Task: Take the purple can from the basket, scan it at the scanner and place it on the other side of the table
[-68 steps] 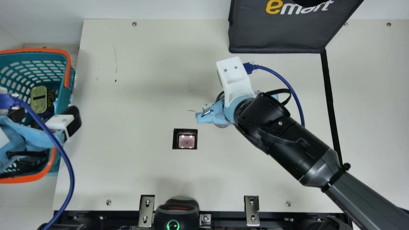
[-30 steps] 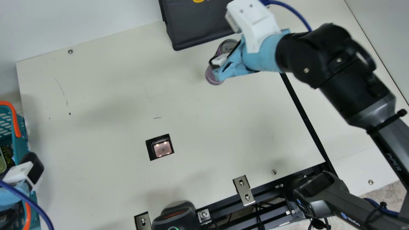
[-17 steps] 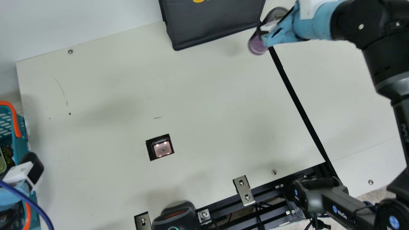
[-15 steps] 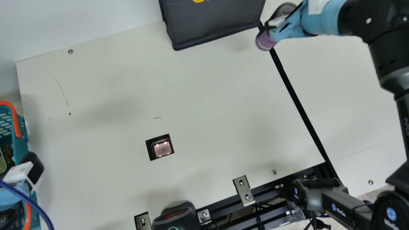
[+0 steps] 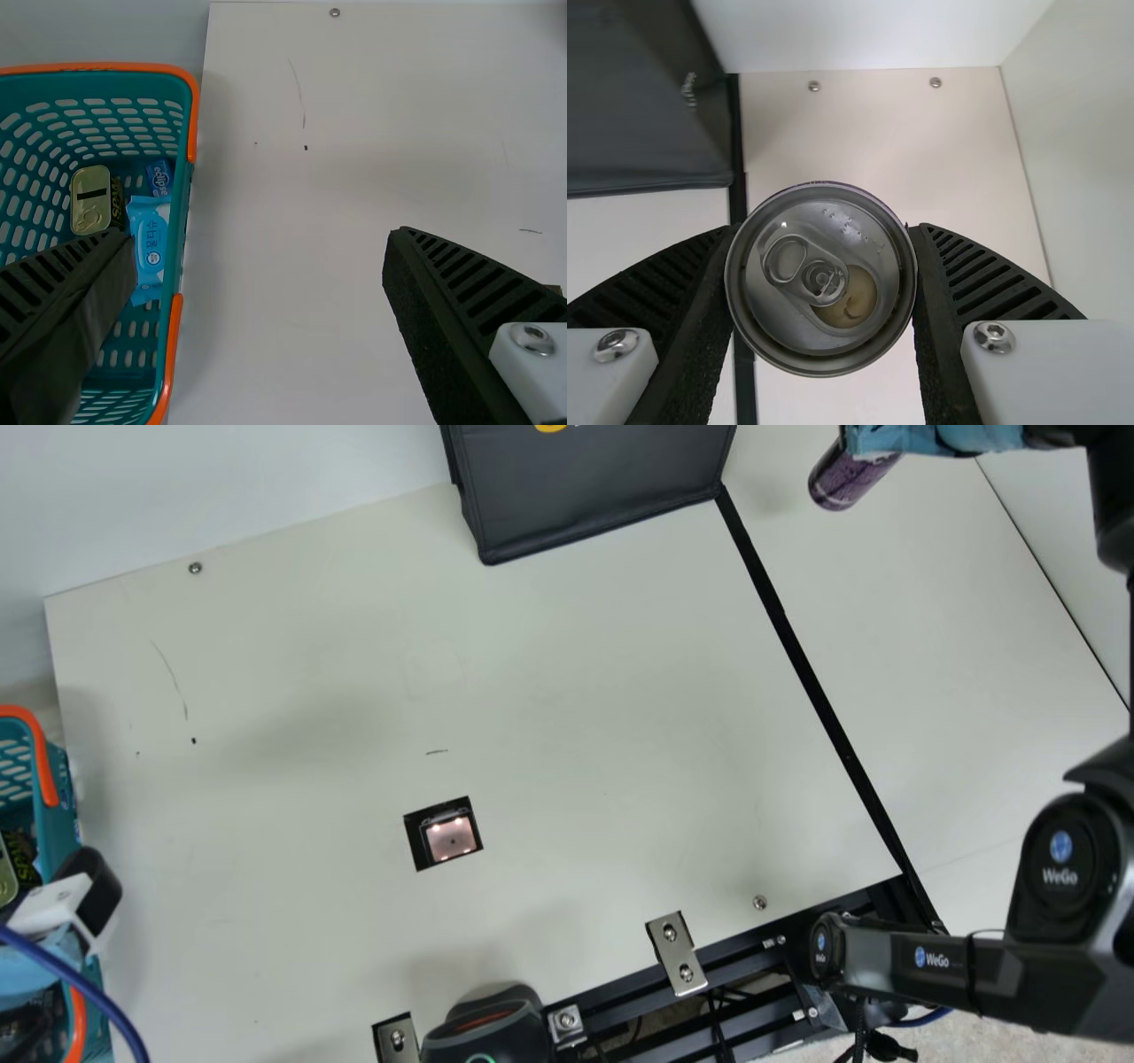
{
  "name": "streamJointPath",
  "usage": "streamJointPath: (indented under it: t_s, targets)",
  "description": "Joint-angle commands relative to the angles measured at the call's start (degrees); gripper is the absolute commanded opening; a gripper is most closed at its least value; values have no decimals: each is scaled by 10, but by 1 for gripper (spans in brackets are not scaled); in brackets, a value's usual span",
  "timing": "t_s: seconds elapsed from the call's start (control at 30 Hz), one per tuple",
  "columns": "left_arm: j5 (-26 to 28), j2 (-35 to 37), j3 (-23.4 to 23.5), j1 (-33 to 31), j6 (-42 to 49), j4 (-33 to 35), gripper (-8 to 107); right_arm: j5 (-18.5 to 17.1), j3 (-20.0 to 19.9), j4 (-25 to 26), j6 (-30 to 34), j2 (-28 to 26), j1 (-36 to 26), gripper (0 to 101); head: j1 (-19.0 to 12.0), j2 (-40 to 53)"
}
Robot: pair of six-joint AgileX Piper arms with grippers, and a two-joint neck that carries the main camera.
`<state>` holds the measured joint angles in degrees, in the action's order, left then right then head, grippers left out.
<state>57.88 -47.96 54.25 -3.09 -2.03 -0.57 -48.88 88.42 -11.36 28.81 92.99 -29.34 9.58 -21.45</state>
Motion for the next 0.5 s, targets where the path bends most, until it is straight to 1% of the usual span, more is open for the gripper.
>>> streamJointPath:
  t_s: [0.0, 0.27, 0.47]
  targets:
    - [0, 0, 0, 0, 0, 0, 90, 0, 25, 5, -5, 25, -3, 0, -17, -1]
    - [0, 0, 0, 0, 0, 0, 90, -7, 95, 27, -17, 95, -19, 0, -17, -1]
    - [0, 0, 0, 0, 0, 0, 90, -26, 139, 33, -31, 138, -35, 0, -17, -1]
